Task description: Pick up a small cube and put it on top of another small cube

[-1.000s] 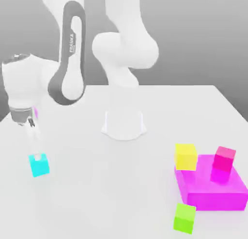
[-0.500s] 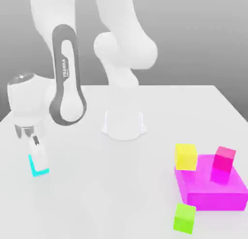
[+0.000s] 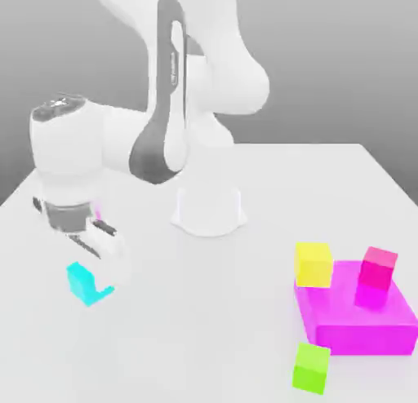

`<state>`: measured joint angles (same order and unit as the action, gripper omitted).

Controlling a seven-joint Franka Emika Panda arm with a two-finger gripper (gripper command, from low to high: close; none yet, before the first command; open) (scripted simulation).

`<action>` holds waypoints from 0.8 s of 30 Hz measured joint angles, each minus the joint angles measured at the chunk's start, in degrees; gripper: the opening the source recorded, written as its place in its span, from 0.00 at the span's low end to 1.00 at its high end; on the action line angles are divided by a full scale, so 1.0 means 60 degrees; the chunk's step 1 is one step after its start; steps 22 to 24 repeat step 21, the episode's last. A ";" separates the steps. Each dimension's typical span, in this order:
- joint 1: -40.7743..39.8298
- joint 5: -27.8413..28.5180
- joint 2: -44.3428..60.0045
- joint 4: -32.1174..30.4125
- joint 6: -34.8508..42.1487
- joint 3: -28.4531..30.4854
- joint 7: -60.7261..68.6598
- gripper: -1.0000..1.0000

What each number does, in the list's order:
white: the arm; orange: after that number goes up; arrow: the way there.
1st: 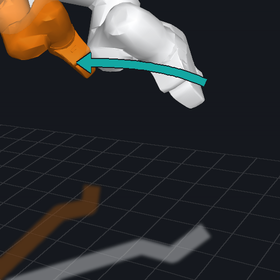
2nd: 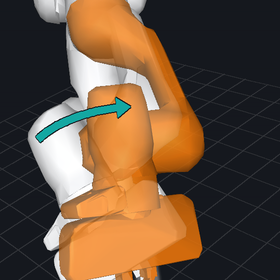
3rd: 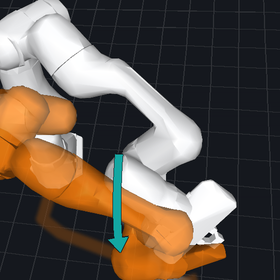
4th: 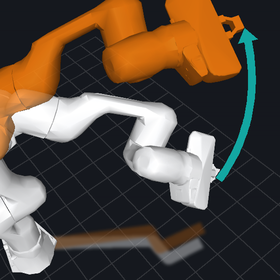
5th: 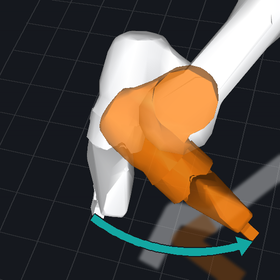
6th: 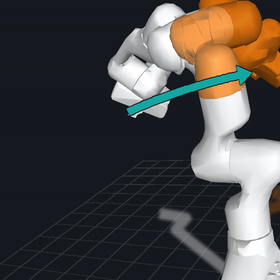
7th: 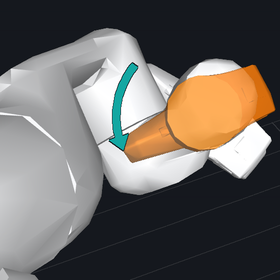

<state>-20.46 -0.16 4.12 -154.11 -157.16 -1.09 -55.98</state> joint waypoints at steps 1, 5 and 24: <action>0.0338 0.0039 0.0054 0.0173 0.0127 -0.0218 0.0030 0.00; 0.1613 0.0243 0.0244 0.0863 0.0625 -0.1131 0.0114 0.00; 0.3943 0.1672 0.2046 0.2091 -0.0029 -0.2107 -0.0549 1.00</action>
